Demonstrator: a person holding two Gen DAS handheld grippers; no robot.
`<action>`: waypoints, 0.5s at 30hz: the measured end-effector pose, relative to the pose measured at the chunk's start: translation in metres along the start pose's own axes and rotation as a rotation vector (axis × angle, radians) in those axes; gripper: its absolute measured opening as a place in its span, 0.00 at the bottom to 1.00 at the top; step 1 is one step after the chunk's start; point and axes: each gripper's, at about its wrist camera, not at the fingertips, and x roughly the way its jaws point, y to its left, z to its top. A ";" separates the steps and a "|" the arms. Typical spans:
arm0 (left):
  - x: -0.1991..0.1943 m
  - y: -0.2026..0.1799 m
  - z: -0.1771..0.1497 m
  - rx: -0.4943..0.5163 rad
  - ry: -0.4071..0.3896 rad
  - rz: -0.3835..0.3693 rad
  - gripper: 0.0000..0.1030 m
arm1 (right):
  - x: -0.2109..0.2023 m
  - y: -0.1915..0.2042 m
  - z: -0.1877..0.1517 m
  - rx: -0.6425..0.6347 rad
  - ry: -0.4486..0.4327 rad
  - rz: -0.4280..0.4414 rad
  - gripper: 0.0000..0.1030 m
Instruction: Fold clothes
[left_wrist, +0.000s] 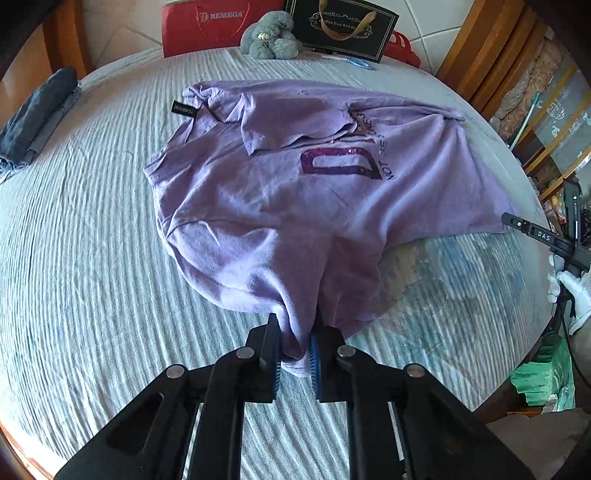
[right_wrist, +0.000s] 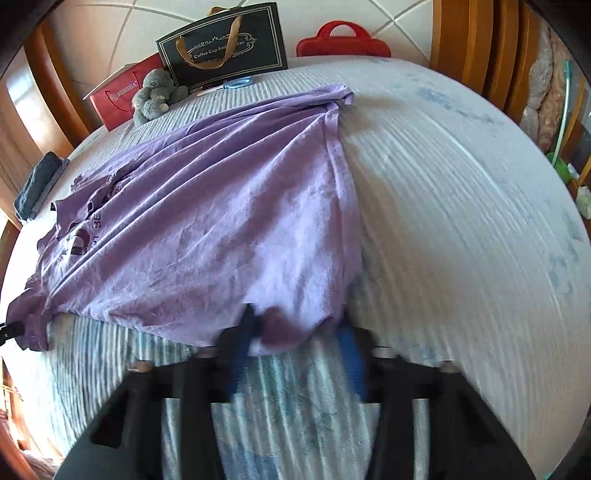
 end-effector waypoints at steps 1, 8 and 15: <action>-0.007 -0.001 0.011 0.011 -0.026 0.002 0.10 | 0.001 0.000 0.004 0.008 0.005 0.019 0.11; -0.002 0.011 0.135 0.025 -0.128 0.074 0.15 | -0.023 -0.015 0.098 0.092 -0.072 -0.004 0.27; 0.017 0.034 0.160 -0.023 -0.129 0.147 0.80 | -0.035 -0.022 0.125 0.094 -0.130 -0.093 0.78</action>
